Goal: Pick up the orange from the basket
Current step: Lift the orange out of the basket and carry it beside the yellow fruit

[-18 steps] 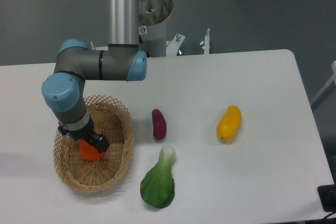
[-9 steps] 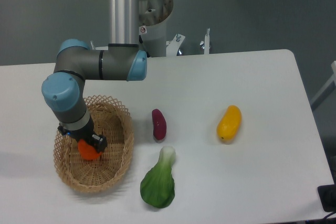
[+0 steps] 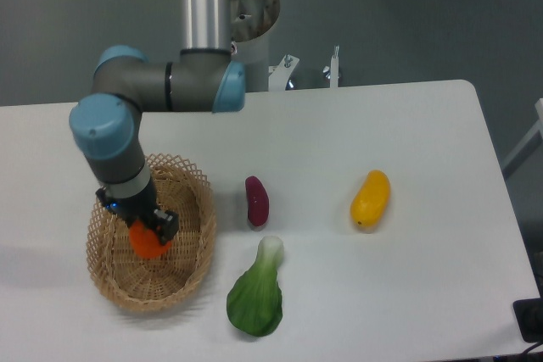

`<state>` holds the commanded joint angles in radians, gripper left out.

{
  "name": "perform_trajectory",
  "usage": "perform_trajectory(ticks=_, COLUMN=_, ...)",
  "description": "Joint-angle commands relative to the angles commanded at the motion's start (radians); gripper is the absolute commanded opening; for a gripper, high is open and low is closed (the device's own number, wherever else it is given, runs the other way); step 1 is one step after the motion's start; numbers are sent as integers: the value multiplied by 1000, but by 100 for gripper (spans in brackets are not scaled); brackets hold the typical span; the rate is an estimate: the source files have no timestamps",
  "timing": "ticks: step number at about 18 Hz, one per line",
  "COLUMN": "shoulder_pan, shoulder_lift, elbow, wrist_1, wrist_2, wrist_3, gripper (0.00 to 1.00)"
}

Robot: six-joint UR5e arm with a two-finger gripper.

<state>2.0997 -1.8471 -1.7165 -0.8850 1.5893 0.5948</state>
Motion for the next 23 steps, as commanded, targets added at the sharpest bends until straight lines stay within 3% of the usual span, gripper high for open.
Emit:
perform_trajectory(ticks=3, shoulder_pan=94, shoulder_lift=35, elbow=-12, wrist_1=-3, wrist_2=-2, wrist_3=127, gripper=61)
perform_trajectory(ticks=7, shoulder_pan=233, shoulder_lift=40, elbow=-12, wrist_1=-5, wrist_2=-6, wrist_3=290, gripper=61)
perform_trajectory(ticks=11, shoulder_pan=327, shoulder_lift=39, elbow=-12, wrist_1=-5, wrist_2=-15, wrist_3=385, gripper=61)
perform_trajectory(ticks=14, shoulder_pan=362, shoulder_lift=37, elbow=-11, wrist_1=-5, wrist_2=-15, wrist_3=416, gripper=61)
perform_trajectory(ticks=23, shoulder_pan=362, shoulder_lift=28, elbow=-5, wrist_1=-3, wrist_2=-17, wrist_3=415, gripper=61)
